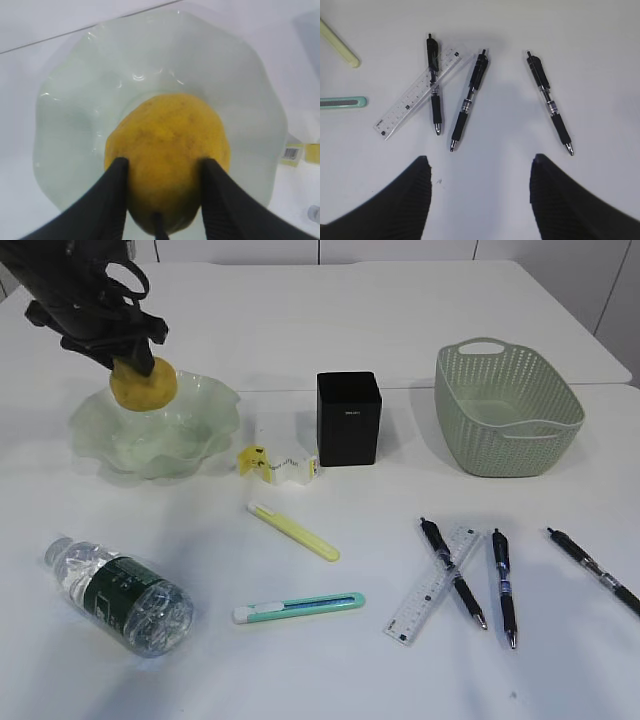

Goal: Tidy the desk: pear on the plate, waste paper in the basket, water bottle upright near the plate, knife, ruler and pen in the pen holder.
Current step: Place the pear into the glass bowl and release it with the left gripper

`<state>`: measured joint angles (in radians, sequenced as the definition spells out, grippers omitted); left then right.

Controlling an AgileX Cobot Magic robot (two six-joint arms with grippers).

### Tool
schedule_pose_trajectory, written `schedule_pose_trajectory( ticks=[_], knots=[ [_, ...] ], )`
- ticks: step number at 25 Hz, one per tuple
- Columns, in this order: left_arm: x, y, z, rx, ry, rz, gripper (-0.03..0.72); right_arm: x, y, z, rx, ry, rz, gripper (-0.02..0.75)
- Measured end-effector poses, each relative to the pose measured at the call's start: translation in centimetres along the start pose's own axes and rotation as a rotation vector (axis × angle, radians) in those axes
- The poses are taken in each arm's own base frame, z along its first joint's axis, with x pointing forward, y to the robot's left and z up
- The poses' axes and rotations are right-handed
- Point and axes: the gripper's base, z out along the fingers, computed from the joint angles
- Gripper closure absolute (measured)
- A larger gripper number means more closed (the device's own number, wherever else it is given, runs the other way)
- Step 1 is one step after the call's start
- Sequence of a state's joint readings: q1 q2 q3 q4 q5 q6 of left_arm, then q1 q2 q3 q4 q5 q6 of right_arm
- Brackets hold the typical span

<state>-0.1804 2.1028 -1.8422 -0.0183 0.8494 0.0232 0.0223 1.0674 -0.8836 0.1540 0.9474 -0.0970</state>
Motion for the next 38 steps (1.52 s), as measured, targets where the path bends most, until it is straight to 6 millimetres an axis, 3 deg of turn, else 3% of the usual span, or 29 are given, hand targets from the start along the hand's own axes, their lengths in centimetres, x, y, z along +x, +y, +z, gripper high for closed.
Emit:
schedule_pose_trajectory(
  ticks=[17, 32, 38],
  knots=[
    [0.9, 0.1, 5.5, -0.006, 0.058, -0.006, 0.398, 0.3, 0.0, 0.1, -0.004, 0.035, 0.001, 0.277],
    [1.2, 0.1, 5.4, -0.006, 0.092, -0.007, 0.199, 0.3, 0.0, 0.1, -0.004, 0.038, 0.001, 0.277],
    [0.4, 0.1, 3.2, -0.006, 0.062, -0.006, 0.191, 0.3, 0.0, 0.1, -0.005, 0.038, 0.002, 0.277]
  ],
)
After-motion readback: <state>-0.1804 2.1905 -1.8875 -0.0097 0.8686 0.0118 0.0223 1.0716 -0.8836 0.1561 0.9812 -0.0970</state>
